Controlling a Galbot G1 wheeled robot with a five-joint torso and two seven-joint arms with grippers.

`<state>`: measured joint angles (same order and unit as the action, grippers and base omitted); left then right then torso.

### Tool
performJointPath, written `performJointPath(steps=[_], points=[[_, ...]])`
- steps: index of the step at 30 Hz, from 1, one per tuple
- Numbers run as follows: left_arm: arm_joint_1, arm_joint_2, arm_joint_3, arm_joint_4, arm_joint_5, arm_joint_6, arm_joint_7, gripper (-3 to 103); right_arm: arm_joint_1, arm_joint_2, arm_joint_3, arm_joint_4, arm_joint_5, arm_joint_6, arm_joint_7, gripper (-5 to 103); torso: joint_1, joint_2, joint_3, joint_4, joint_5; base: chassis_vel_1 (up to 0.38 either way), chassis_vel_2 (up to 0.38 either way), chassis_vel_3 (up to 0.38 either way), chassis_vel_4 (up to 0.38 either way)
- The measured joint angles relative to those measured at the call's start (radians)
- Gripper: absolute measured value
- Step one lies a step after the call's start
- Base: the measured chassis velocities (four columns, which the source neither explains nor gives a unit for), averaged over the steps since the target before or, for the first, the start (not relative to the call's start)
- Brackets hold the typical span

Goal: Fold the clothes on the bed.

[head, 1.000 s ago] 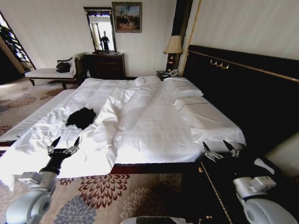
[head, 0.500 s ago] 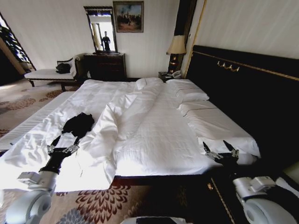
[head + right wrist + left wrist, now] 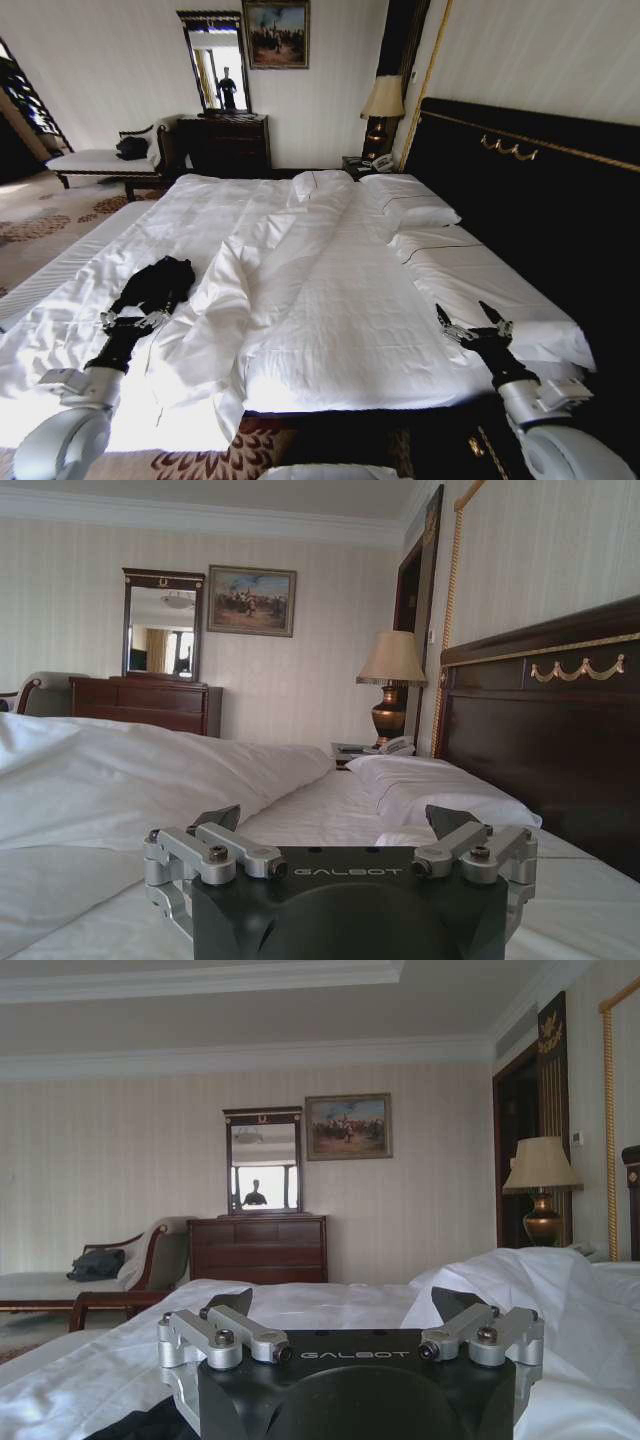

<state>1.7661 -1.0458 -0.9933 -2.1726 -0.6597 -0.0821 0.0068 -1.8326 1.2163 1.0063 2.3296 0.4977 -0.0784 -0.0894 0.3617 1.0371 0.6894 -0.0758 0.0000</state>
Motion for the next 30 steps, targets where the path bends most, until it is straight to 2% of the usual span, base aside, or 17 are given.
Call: performJointPath(steps=[7,8,10,11,14,23,30], points=[[0.004,-0.002,0.002,0.012,0.002,-0.005,0.000,99,0.004,-0.008,-0.004,-0.012,-0.005,0.000,0.030,100,0.001,0.000,0.000,0.0002,-0.0001,-0.095,0.092,0.104,-0.097],[0.004,-0.002,0.002,0.012,0.002,-0.005,0.000,96,0.005,-0.008,-0.006,-0.013,-0.003,0.000,0.037,100,0.001,0.000,0.000,0.0002,0.0000,0.000,0.000,0.000,0.000],[0.004,-0.002,0.003,0.012,0.002,-0.005,0.000,98,0.007,-0.008,-0.009,-0.015,0.000,0.000,0.046,100,0.000,0.000,0.000,0.0000,0.0000,0.000,0.000,0.000,0.000],[0.002,-0.002,0.005,0.012,0.002,-0.005,0.000,102,0.009,-0.006,-0.012,-0.016,0.004,0.000,0.053,100,0.000,0.000,0.000,0.0001,0.0000,0.000,0.000,0.000,0.000],[0.001,-0.002,0.006,0.012,0.002,-0.005,0.000,101,0.009,-0.004,-0.014,-0.018,0.004,0.000,0.058,100,-0.001,0.000,0.000,0.0003,0.0000,0.000,0.000,0.000,0.000],[0.001,-0.002,0.008,0.010,0.002,-0.005,0.000,99,0.009,0.003,-0.015,-0.022,0.001,0.001,0.061,100,0.000,0.000,0.000,0.0001,0.0003,0.077,0.061,-0.076,-0.062],[0.012,-0.006,0.006,0.010,0.002,-0.006,0.000,99,0.009,0.004,-0.015,-0.023,-0.003,0.001,0.061,100,0.000,0.000,0.000,0.0003,0.0000,0.188,0.174,-0.164,-0.199]])
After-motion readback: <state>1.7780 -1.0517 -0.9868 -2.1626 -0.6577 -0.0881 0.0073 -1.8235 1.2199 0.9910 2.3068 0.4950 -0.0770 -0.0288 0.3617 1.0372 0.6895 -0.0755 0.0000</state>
